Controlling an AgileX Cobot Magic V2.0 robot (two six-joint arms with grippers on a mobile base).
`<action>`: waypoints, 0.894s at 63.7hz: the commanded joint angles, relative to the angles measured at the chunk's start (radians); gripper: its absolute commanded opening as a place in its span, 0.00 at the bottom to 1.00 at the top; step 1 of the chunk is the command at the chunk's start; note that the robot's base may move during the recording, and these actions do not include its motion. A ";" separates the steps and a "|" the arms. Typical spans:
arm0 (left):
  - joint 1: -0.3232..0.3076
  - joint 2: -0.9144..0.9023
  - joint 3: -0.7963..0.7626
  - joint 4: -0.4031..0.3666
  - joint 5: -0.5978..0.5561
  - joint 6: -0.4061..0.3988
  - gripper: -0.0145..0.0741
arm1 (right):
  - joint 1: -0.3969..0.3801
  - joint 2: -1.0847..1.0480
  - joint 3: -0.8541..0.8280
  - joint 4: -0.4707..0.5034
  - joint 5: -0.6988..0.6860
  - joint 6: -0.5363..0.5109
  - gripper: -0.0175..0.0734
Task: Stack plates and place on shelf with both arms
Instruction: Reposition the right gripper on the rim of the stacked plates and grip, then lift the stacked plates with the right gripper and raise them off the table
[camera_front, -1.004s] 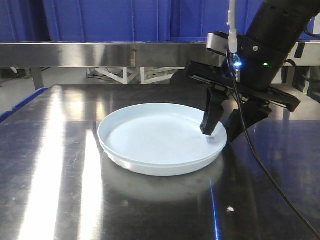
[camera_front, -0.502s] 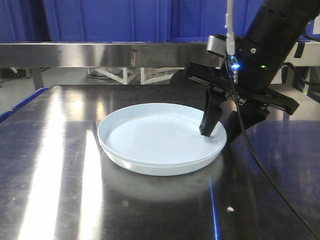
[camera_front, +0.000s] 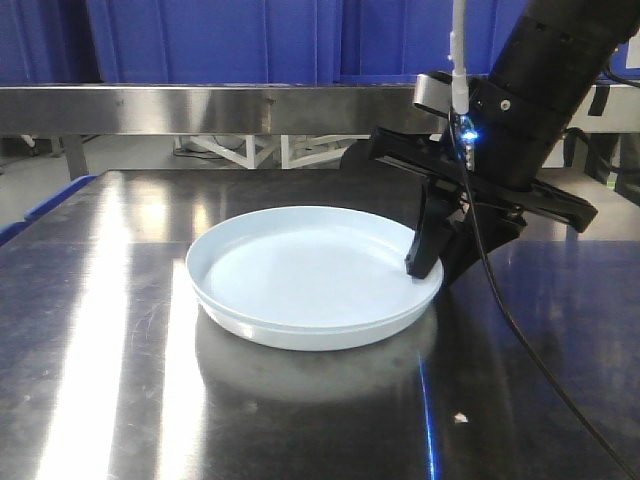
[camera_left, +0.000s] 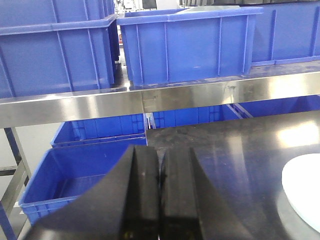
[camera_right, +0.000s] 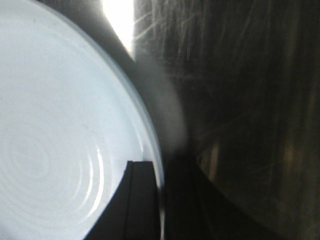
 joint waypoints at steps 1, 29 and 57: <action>-0.001 0.009 -0.029 -0.003 -0.079 -0.010 0.25 | 0.001 -0.056 -0.025 0.017 -0.015 -0.002 0.25; -0.001 0.009 -0.029 -0.004 -0.079 -0.010 0.25 | -0.007 -0.180 -0.002 -0.062 -0.139 -0.004 0.25; -0.001 0.009 -0.029 -0.004 -0.079 -0.010 0.25 | -0.118 -0.463 0.321 -0.162 -0.549 -0.011 0.25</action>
